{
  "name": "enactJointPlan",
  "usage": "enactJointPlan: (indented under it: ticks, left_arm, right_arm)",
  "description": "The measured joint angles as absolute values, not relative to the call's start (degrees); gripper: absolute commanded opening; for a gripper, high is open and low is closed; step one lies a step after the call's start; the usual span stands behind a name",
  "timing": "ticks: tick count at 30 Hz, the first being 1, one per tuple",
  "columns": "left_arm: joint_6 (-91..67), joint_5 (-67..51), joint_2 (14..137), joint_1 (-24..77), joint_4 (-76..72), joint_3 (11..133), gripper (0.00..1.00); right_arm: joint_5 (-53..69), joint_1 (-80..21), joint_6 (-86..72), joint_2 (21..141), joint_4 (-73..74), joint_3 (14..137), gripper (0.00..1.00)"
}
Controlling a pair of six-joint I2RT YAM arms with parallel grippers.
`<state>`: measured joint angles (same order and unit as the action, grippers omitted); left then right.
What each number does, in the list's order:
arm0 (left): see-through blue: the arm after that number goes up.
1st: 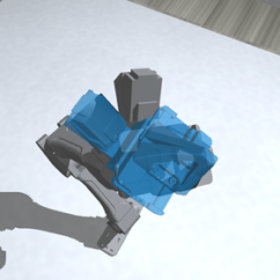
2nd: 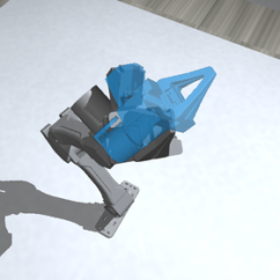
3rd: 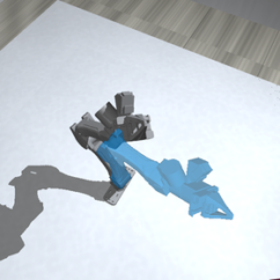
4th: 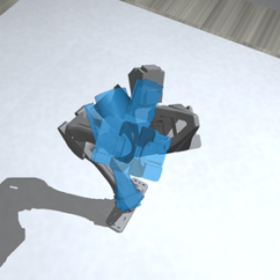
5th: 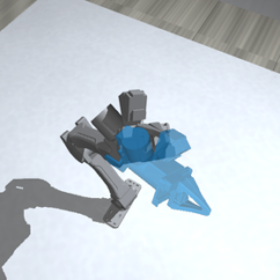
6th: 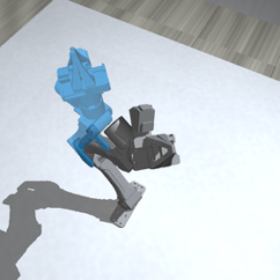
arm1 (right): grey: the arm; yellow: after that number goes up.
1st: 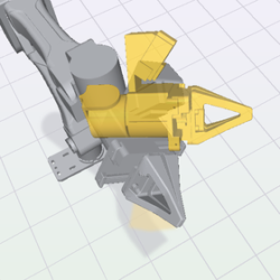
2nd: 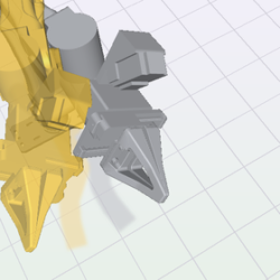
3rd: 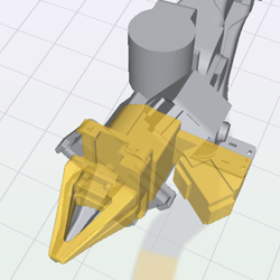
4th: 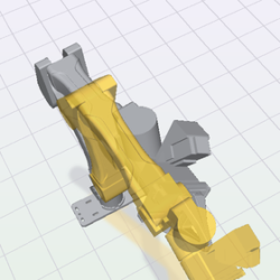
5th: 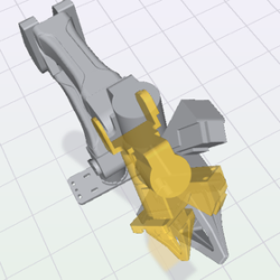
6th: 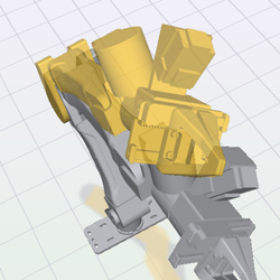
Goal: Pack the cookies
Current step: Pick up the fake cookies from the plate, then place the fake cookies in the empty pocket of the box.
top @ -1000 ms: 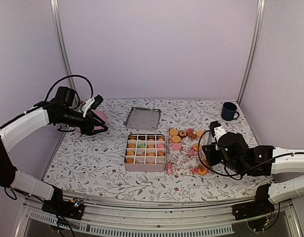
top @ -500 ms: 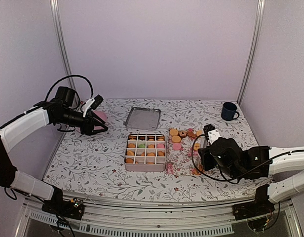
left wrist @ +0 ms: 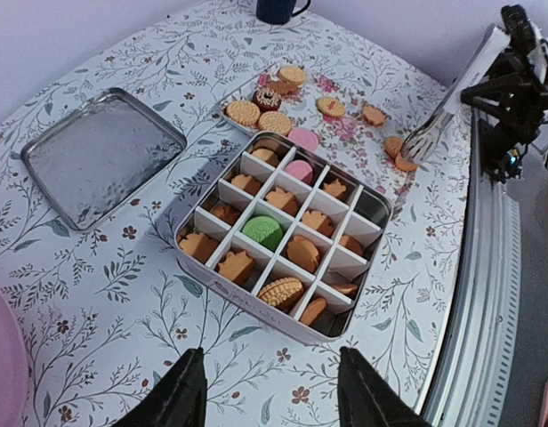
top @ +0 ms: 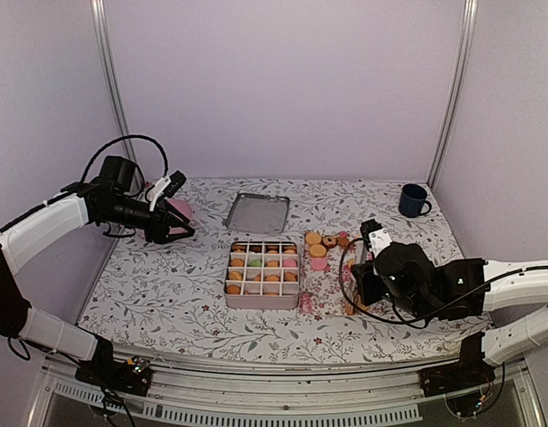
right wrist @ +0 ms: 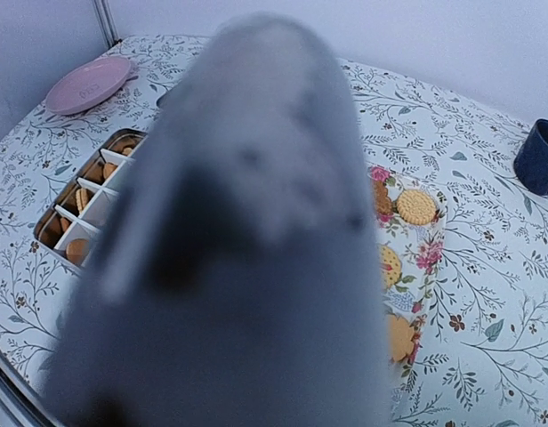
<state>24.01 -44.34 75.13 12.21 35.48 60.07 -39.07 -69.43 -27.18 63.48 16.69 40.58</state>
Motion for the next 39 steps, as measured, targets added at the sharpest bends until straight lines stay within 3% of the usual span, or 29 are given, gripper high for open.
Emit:
enactJointPlan:
  ticks: [9,24,39]
  left_arm:
    - [24.03,-43.92,75.13,12.21,35.46,60.07,0.51]
    - [24.03,-41.82,75.13,12.19,35.48,60.03,0.5]
    - [24.23,-41.52,75.13,12.14,35.48,60.01,0.5]
  right_arm:
    - [-38.46,-69.43,-22.9,64.36,13.02,44.8,0.0]
    - [-33.36,-69.43,-10.2,80.71,-0.84,57.08,0.0]
    - [-28.58,-69.43,-6.61,86.24,-3.38,59.2,0.0]
